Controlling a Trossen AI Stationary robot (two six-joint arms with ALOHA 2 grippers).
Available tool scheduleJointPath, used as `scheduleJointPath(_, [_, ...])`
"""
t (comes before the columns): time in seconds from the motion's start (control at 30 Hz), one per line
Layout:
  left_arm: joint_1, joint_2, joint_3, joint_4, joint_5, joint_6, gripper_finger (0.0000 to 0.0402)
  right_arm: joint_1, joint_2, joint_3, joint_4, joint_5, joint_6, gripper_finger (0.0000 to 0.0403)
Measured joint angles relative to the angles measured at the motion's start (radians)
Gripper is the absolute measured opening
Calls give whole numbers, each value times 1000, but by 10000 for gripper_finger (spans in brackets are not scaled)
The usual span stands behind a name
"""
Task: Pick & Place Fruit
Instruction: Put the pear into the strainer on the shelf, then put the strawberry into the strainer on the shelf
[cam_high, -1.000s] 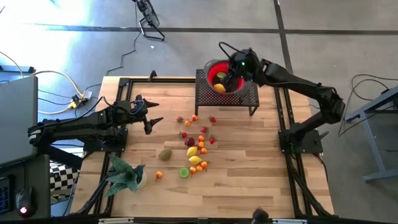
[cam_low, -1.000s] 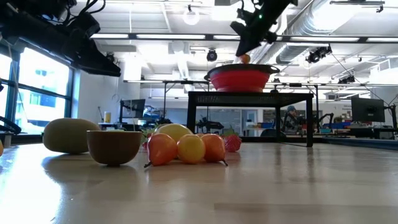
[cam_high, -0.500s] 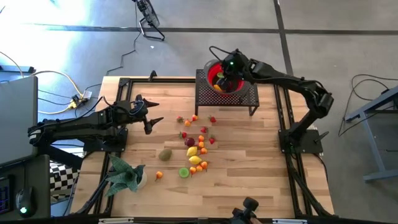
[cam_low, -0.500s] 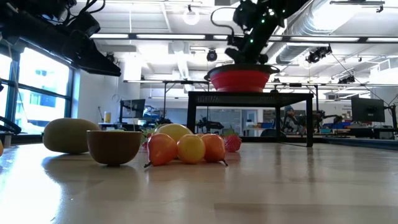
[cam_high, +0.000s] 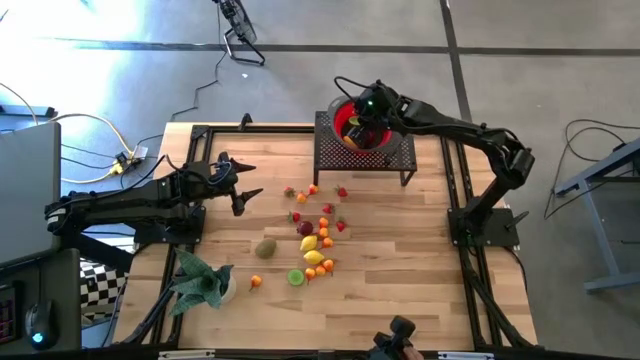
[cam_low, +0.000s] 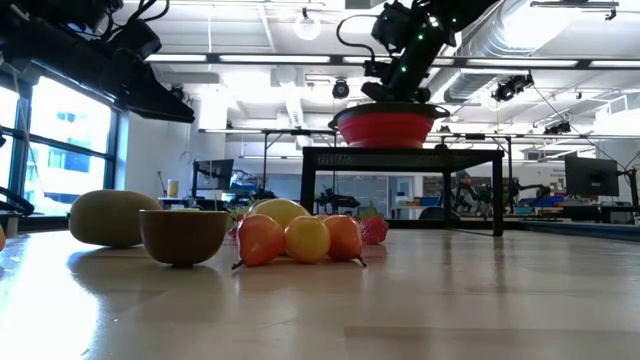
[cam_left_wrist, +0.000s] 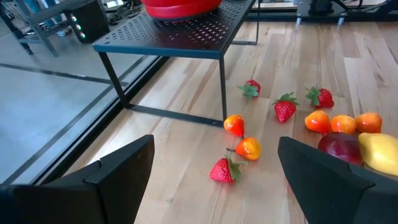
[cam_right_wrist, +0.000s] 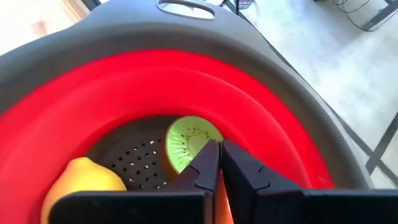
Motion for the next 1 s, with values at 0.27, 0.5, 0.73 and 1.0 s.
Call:
scheduleJointPath(0.27, [0, 0, 0, 0, 3, 0, 337, 15, 0, 0, 0, 12, -19, 89])
scheduleJointPath(0.5, [0, 0, 0, 0, 3, 0, 337, 64, -51, 0, 1, 74, -28, 121])
scheduleJointPath(0.73, [0, 0, 0, 1, 2, 0, 337, 134, -141, 0, 0, 71, -29, 100])
scheduleJointPath(1.0, [0, 0, 0, 0, 2, 0, 337, 212, -203, 0, -52, 71, -16, 79])
